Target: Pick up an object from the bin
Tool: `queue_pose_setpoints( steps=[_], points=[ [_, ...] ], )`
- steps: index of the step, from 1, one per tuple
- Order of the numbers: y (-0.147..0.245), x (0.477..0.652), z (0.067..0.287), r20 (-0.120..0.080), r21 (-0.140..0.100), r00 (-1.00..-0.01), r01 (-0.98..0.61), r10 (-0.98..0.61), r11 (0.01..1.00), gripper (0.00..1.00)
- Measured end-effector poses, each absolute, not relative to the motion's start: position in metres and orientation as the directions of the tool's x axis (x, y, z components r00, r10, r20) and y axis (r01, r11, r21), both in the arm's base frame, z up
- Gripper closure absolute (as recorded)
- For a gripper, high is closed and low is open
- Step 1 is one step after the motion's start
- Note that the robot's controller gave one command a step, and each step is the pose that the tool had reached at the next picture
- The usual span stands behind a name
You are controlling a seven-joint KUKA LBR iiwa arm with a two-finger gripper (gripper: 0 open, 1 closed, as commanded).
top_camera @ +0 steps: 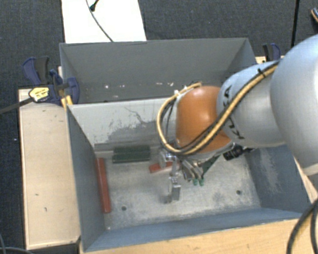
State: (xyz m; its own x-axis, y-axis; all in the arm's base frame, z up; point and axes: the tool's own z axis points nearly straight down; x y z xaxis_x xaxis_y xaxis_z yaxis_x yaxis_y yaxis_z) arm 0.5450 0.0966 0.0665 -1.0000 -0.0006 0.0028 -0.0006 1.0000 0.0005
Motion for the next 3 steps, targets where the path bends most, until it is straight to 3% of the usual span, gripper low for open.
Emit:
queue_pose_setpoints(
  steps=[1,2,3],
  points=[
    [0.033,0.584,0.071,-0.007,-0.003,-1.000,-0.016,-0.016,1.000,0.00],
    [0.051,0.582,0.071,-0.003,0.001,-0.998,0.069,0.069,0.998,0.00],
    [0.051,0.583,0.072,-0.006,0.002,-0.997,0.074,0.074,0.997,1.00]
  ],
)
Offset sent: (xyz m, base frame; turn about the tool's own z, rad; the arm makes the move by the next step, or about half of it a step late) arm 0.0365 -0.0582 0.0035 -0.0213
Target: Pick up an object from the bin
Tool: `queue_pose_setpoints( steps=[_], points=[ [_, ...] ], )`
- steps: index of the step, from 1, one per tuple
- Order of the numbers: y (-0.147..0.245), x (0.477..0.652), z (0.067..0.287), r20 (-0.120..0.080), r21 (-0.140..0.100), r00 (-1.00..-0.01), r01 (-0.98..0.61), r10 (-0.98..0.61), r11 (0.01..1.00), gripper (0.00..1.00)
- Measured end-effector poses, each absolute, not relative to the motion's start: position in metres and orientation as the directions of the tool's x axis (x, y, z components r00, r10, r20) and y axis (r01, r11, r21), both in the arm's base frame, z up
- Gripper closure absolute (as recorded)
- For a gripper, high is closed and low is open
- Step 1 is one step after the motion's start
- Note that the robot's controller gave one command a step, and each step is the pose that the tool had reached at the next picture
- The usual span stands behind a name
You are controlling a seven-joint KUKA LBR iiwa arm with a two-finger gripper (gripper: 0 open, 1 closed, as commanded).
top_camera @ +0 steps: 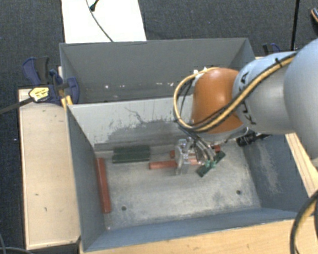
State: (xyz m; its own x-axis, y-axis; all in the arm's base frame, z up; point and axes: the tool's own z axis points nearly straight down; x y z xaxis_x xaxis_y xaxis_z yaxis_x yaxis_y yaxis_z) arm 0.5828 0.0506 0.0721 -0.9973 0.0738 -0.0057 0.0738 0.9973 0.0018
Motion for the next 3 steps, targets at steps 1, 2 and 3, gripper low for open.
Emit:
queue_pose_setpoints(
  steps=[1,2,3],
  points=[
    [0.051,0.581,0.071,-0.002,0.002,-0.997,0.076,0.076,0.997,0.00],
    [0.051,0.582,0.071,-0.003,0.002,-0.997,0.079,0.079,0.997,1.00],
    [0.026,0.569,0.209,-0.010,0.001,-0.998,0.065,0.065,0.998,1.00]
  ],
)
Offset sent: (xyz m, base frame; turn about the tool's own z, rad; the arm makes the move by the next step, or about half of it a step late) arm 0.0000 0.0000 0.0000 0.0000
